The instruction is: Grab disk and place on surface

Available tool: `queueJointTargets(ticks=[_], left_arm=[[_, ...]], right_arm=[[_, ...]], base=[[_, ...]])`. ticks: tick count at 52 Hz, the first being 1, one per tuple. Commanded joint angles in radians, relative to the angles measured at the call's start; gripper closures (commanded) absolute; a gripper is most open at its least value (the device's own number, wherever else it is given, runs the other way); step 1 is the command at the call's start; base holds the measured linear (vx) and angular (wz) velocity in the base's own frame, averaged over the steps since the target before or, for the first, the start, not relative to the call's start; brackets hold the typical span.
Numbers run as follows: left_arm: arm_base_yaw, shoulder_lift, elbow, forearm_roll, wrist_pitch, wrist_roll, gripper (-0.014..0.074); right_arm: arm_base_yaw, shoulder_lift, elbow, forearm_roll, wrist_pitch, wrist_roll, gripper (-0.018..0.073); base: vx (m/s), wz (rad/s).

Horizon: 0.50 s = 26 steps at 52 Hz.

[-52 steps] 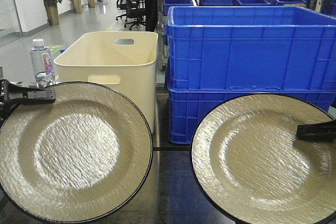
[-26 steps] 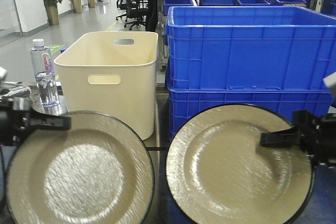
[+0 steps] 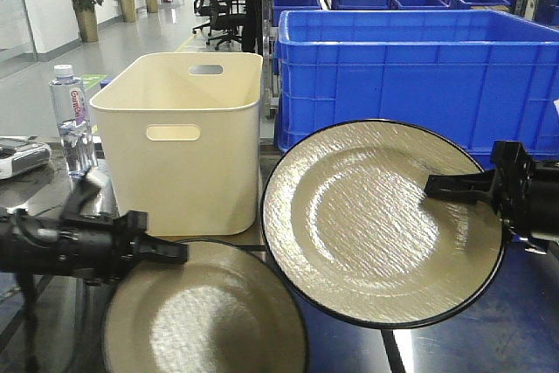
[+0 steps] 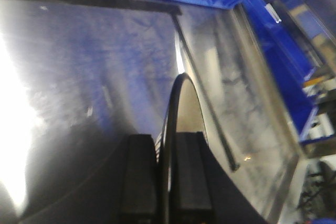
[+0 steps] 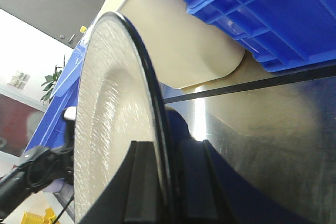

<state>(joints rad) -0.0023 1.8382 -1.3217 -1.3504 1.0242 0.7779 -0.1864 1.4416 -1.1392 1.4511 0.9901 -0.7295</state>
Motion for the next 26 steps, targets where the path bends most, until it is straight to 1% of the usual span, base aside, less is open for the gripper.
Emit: queueJointTargets(ticks=[1, 3, 8, 14, 20, 26], left_arm=[[-0.036, -0.020, -0.033, -0.164, -0.003, 0.026, 0.0596], [-0.046, -0.012, -0.033, -0.166, -0.016, 0.040, 0.0592], [-0.063, -0.003, -0.033, -0.138, -0.058, 0.061, 0.0568], [-0.070, -0.001, -0.033, -0.111, -0.095, 0.115, 0.0492], [-0.071, -0.001, -0.033, -0.089, -0.111, 0.119, 0.0368], [-0.071, -0.001, -0.033, -0.064, -0.125, 0.118, 0.0209]], right_arm=[[-0.002, -0.039, -0.036, 0.130, 0.025, -0.002, 0.0568], [-0.002, -0.039, -0.036, 0.131, 0.025, -0.002, 0.0568], [-0.002, -0.039, -0.036, 0.127, 0.026, -0.002, 0.0568], [-0.002, -0.039, -0.036, 0.124, 0.026, -0.002, 0.0568], [-0.002, -0.039, -0.036, 0.124, 0.026, -0.002, 0.0568], [-0.002, -0.039, -0.036, 0.124, 0.027, -0.002, 0.0568]], base=[[0.00, 0.00], [0.00, 0.00], [0.00, 0.00], [0.00, 0.00], [0.00, 0.00], [0.00, 0.00]])
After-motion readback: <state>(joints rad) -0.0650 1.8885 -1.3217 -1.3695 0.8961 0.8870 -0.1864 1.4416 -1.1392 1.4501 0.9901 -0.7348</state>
